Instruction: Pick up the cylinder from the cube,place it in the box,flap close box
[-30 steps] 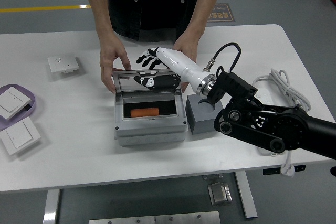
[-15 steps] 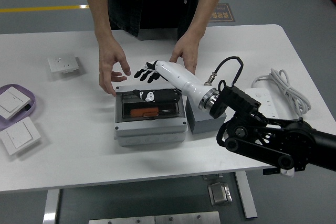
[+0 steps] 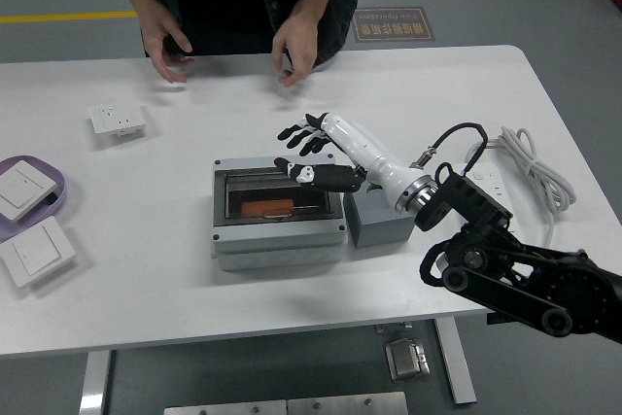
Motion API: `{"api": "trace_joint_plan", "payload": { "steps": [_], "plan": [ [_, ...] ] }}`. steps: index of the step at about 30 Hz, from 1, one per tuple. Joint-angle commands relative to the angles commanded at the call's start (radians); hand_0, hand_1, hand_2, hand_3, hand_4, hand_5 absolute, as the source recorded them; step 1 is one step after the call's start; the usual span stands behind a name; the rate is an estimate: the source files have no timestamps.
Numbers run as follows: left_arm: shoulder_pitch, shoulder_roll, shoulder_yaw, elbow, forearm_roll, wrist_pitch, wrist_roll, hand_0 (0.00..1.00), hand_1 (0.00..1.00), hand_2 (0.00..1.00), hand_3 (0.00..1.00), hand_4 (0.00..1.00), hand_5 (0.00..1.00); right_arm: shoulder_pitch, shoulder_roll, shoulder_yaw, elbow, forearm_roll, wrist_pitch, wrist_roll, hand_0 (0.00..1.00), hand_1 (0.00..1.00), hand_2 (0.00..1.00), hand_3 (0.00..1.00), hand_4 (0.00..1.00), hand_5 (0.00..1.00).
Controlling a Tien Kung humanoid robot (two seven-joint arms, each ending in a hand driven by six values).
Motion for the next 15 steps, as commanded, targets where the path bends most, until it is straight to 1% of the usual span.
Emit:
{"api": "trace_joint_plan", "payload": {
  "steps": [2,5,10,13,15],
  "plan": [
    [0.006,0.001,-0.006,0.006,0.002,-0.004,0.004,0.633,0.615,0.523,0.632,0.717,0.329,-0.052,-0.023,0.073,0.036,0.039,-0.023,0.032,0.557,0.548,0.615,0.659,0.676,0.434],
    [0.015,0.004,0.004,0.010,-0.014,-0.002,0.002,0.633,0.615,0.523,0.632,0.717,0.329,-0.124,-0.044,0.180,0.047,0.098,-0.051,0.083,0.557,0.548,0.615,0.659,0.676,0.434],
    [0.024,0.011,0.026,0.013,-0.046,0.005,-0.007,0.633,0.616,0.526,0.633,0.717,0.330,-0.242,-0.056,0.354,0.013,0.210,-0.071,0.154,0.547,0.543,0.605,0.649,0.669,0.425],
    [0.026,0.017,0.041,0.013,-0.065,0.009,-0.014,0.633,0.616,0.526,0.633,0.717,0.330,-0.303,-0.049,0.447,-0.015,0.279,-0.070,0.192,0.547,0.543,0.605,0.649,0.669,0.425],
    [0.027,0.020,0.046,0.013,-0.070,0.011,-0.016,0.635,0.617,0.526,0.632,0.716,0.331,-0.326,-0.041,0.496,-0.034,0.317,-0.068,0.211,0.553,0.540,0.603,0.645,0.671,0.424]
  ]
}}
